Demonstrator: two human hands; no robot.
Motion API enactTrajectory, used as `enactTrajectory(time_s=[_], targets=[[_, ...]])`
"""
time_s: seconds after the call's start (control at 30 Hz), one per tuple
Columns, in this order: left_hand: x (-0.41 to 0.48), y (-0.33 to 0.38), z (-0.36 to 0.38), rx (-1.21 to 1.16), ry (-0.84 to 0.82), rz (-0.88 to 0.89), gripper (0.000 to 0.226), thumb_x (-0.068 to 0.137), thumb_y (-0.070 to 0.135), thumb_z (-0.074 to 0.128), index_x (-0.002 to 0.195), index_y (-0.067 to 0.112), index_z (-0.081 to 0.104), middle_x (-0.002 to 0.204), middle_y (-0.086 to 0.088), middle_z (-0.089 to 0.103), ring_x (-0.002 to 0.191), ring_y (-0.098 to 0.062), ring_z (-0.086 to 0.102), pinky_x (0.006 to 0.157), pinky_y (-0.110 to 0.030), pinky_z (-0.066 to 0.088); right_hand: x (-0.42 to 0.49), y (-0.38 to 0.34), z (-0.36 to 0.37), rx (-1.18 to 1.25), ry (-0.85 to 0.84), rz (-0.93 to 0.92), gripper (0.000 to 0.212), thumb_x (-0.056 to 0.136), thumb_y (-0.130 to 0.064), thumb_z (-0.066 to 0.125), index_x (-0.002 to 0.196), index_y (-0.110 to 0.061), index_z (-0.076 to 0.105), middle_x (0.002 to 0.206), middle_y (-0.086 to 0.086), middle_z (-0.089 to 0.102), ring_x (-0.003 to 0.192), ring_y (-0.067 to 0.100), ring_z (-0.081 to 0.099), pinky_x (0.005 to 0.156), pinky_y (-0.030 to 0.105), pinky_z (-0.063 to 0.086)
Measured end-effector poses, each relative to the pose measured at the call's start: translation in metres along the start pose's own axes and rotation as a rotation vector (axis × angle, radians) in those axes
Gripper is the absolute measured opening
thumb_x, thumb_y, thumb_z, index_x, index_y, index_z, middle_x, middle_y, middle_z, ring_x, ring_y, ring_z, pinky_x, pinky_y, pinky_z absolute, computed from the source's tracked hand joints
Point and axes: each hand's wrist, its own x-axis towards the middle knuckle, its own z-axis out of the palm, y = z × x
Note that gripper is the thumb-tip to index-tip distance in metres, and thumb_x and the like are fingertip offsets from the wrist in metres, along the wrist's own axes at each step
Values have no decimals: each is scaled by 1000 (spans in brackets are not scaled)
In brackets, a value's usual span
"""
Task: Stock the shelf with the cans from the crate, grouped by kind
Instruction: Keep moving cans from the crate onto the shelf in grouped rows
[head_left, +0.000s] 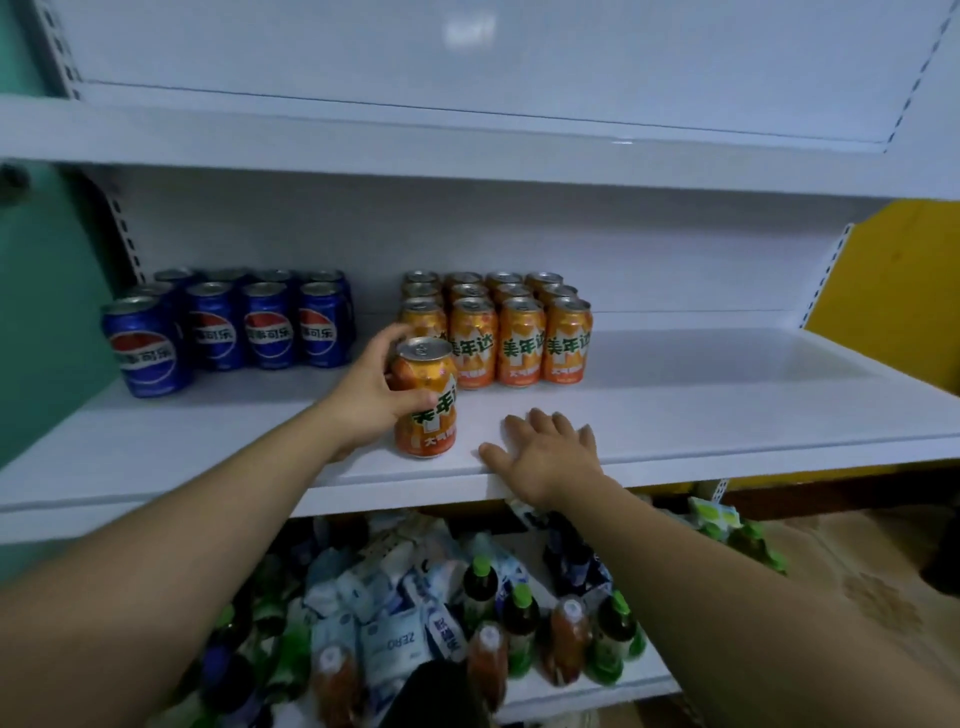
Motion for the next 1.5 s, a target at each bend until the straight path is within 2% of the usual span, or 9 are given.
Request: enactTrajectory(time_s=[0.13, 0.27, 0.37, 0.57, 1.03, 1.2, 1.27, 1.37, 1.5], targets=[[1, -10, -3, 49, 7, 38, 70, 81, 6, 71, 132, 36, 35, 139, -2, 44, 121, -18, 47, 96, -39, 44, 3, -3, 10, -50, 96, -29, 72, 88, -72, 15, 145, -30, 29, 157, 4, 22, 143, 28, 18, 113, 56, 15], [8, -19, -7, 290, 93, 64, 92, 72, 13, 80, 143, 36, 27, 145, 1, 34, 124, -16, 44, 97, -37, 44, 5, -7, 15, -66, 134, -30, 71, 90, -71, 15, 148, -31, 27, 159, 2, 21, 145, 26, 16, 114, 54, 14], [21, -21, -7, 244, 136, 64, 93, 73, 9, 78, 146, 32, 25, 141, 2, 45, 115, -9, 47, 92, -31, 42, 7, -6, 18, -66, 155, -32, 70, 90, -70, 15, 146, -31, 29, 157, 1, 24, 144, 26, 18, 114, 53, 16], [38, -26, -3, 272, 194, 69, 82, 82, 8, 70, 145, 34, 25, 141, 2, 46, 126, -19, 48, 102, -45, 44, 10, -5, 24, -59, 214, -31, 85, 75, -73, 0, 141, -32, 34, 154, 0, 30, 141, 25, 22, 112, 53, 19], [50, -32, -1, 230, 176, 64, 86, 81, 7, 72, 145, 37, 24, 144, 4, 42, 129, -19, 45, 102, -44, 43, 13, -7, 26, -71, 214, -38, 80, 79, -71, 3, 140, -30, 36, 150, 1, 34, 139, 25, 25, 111, 52, 20], [44, -27, 4, 256, 160, 58, 95, 79, 14, 75, 147, 38, 14, 147, 3, 38, 130, -17, 42, 100, -39, 41, 15, -5, 23, -53, 161, -39, 69, 90, -69, 16, 143, -29, 34, 154, 3, 30, 141, 26, 22, 113, 52, 16], [35, -25, 5, 332, 200, 63, 93, 79, 19, 75, 148, 37, 14, 149, -1, 32, 131, -20, 40, 100, -36, 38, 13, -2, 20, -51, 118, -70, 70, 91, -69, 17, 147, -29, 29, 158, 4, 22, 145, 26, 15, 116, 51, 12], [25, -12, 4, 567, 192, 128, 87, 81, 28, 72, 148, 34, 17, 149, -2, 28, 133, -25, 36, 105, -40, 37, 5, 11, 12, -23, 74, -103, 67, 93, -67, 19, 149, -31, 25, 161, 2, 16, 148, 23, 10, 118, 46, 6], [16, 18, 18, 730, 123, 255, 82, 82, 39, 67, 149, 27, 21, 156, -3, 20, 141, -27, 24, 114, -46, 27, -26, 46, 8, -58, 68, -26, 67, 94, -66, 23, 151, -31, 19, 162, 0, 13, 149, 20, 8, 118, 45, 5]])
